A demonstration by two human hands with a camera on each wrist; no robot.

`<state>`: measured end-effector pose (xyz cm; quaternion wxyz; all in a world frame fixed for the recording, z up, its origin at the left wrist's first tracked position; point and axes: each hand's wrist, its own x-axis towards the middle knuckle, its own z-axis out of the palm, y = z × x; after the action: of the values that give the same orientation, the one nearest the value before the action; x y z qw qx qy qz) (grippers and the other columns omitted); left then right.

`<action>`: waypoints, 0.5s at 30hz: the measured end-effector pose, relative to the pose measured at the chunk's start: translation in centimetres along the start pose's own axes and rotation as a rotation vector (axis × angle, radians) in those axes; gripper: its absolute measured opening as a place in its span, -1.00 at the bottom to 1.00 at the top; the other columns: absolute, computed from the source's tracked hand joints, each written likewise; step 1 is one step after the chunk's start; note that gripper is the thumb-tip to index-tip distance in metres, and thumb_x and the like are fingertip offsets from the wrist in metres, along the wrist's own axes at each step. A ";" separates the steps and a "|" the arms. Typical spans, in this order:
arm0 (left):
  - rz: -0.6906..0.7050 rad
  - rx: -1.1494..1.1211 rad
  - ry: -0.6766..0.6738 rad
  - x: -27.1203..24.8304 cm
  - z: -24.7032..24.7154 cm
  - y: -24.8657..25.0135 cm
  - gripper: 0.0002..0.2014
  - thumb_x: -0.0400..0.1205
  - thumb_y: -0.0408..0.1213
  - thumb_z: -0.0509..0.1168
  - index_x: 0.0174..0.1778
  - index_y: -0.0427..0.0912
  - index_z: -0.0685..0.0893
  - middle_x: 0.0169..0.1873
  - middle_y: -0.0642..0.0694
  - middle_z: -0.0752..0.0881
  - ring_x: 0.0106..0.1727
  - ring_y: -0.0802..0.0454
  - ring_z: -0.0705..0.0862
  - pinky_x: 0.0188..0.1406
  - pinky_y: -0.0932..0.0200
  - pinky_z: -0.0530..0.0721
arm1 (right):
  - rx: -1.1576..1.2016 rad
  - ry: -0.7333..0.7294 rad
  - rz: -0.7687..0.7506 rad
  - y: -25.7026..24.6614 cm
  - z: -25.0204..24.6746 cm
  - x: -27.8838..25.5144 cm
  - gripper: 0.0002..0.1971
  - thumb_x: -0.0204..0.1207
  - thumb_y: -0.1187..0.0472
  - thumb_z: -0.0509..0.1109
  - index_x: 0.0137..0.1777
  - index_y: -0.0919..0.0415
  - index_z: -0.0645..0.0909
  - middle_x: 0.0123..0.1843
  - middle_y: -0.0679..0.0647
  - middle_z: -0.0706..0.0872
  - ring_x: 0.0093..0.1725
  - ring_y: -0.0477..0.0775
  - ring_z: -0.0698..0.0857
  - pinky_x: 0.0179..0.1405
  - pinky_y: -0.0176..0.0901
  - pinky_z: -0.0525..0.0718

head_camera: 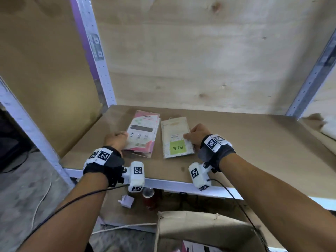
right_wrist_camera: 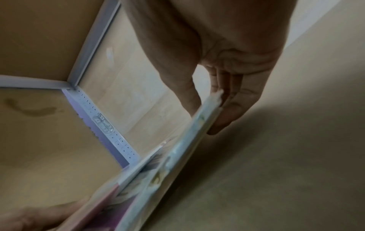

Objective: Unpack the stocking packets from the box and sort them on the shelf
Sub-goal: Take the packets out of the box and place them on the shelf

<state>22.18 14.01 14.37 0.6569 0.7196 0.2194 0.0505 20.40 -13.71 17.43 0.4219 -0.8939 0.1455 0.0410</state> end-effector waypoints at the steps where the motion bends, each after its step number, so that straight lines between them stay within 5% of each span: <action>1: -0.002 0.020 0.026 0.7 -0.3 0.2 -0.89 0.66 -0.34 0.31 -0.01 -0.21 0.75 0.11 -0.30 0.78 0.04 -0.20 0.78 0.10 -0.10 0.76 | 0.023 -0.011 -0.005 -0.7 0.7 0.7 -0.79 0.52 0.18 0.51 -0.17 0.32 0.61 -0.09 0.18 0.76 -0.13 0.15 0.74 -0.47 -0.19 0.60; 3: 0.001 0.070 0.068 2.3 -1.1 0.5 -0.88 0.60 -0.33 0.35 -0.05 -0.27 0.77 0.07 -0.34 0.80 0.05 -0.25 0.80 0.15 -0.22 0.77 | 0.124 -0.059 -0.001 -2.1 2.4 1.9 -0.79 0.53 0.25 0.50 -0.24 0.27 0.54 -0.07 0.21 0.76 -0.04 0.22 0.77 -0.21 0.05 0.79; 7: 0.035 0.208 0.116 5.9 -2.9 1.1 -0.74 0.59 -0.34 0.35 0.14 -0.34 0.80 0.13 -0.29 0.80 0.15 -0.25 0.77 0.20 0.03 0.70 | 0.366 -0.184 0.011 -4.7 5.6 3.9 -0.76 0.53 0.48 0.43 -0.17 0.23 0.43 -0.02 0.21 0.68 -0.02 0.23 0.75 -0.10 0.15 0.81; 10: 0.011 0.269 0.125 8.8 -3.5 1.8 -0.70 0.65 -0.33 0.30 0.22 -0.41 0.74 0.25 -0.34 0.74 0.26 -0.28 0.71 0.29 0.01 0.64 | 0.334 -0.217 -0.038 -5.9 7.4 5.7 -0.77 0.50 0.51 0.43 0.10 0.34 0.52 0.03 0.17 0.66 0.03 0.21 0.74 0.02 0.08 0.80; 12: 0.013 0.328 0.107 10.3 -3.7 2.2 -0.67 0.71 -0.33 0.25 0.31 -0.45 0.67 0.32 -0.39 0.68 0.33 -0.30 0.66 0.12 0.12 0.55 | 0.241 -0.197 -0.075 -6.7 8.4 7.0 -0.60 0.48 0.45 0.46 0.31 0.39 0.56 0.08 0.18 0.68 0.11 0.23 0.74 0.12 0.08 0.77; 15: 0.043 0.386 0.100 12.0 -3.6 2.7 -0.63 0.76 -0.34 0.18 0.43 -0.48 0.57 0.41 -0.43 0.60 0.44 -0.33 0.58 0.11 0.10 0.53 | 0.134 -0.165 -0.111 -7.9 9.3 8.4 -0.54 0.44 0.42 0.48 0.36 0.35 0.59 0.25 0.25 0.70 0.24 0.29 0.71 0.29 0.16 0.69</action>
<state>32.35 21.79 14.81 0.4936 0.8334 0.2419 0.0572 31.21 -3.73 15.69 0.4928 -0.8641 0.0628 0.0813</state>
